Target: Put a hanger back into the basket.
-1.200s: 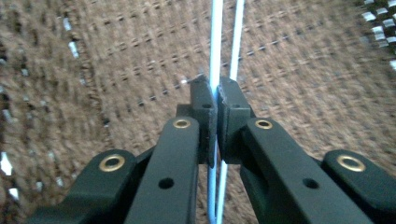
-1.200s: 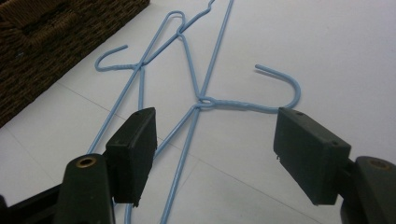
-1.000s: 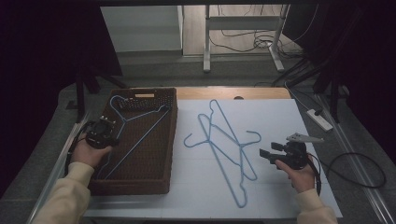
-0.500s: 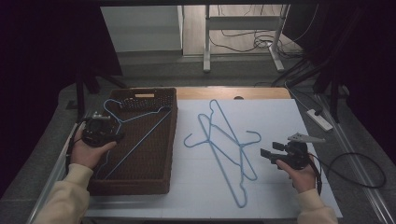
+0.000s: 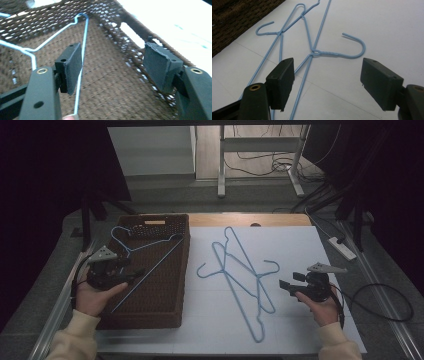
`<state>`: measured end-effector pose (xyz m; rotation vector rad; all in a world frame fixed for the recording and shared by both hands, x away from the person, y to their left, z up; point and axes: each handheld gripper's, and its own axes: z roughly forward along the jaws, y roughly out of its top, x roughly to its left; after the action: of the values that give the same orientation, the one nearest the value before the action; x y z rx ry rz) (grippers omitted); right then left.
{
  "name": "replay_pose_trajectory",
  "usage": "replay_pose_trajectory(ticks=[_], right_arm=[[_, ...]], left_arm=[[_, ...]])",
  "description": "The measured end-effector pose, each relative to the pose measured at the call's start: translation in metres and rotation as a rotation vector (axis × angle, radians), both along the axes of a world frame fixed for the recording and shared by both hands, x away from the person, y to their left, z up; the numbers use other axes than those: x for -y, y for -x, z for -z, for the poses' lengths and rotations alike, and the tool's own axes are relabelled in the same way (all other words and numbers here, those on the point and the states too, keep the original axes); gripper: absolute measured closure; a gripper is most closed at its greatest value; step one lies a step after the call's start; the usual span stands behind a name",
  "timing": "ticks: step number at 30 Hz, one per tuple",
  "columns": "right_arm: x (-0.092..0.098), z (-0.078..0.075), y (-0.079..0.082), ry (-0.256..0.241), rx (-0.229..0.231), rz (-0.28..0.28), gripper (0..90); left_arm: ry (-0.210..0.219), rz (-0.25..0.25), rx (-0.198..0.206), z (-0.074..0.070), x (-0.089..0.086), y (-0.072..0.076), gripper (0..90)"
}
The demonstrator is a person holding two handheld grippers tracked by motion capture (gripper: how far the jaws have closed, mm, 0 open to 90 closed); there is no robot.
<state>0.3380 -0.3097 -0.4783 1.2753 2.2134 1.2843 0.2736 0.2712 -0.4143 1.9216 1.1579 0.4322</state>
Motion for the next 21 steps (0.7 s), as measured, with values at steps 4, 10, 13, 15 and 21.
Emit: replay_pose_trajectory(ticks=[4,10,13,15,21], right_arm=[[-0.001,0.0,0.0,0.005,-0.003,-0.004,28.1],[-0.002,0.0,0.001,0.001,0.002,-0.012,28.1],[-0.002,-0.001,0.001,0.0,0.008,-0.021,28.0],[-0.002,-0.002,0.002,-0.001,0.01,-0.024,28.0],[-0.001,-0.003,0.003,-0.002,0.023,-0.035,27.9]], left_arm=[[0.012,0.03,0.042,-0.004,0.012,0.014,32.0],[0.046,0.083,0.066,-0.002,0.033,0.026,31.8],[0.089,0.101,0.073,-0.001,0.042,0.03,31.8],[0.1,0.107,0.076,0.001,0.048,0.031,31.8],[0.11,0.147,0.062,0.007,0.063,0.034,32.0]])
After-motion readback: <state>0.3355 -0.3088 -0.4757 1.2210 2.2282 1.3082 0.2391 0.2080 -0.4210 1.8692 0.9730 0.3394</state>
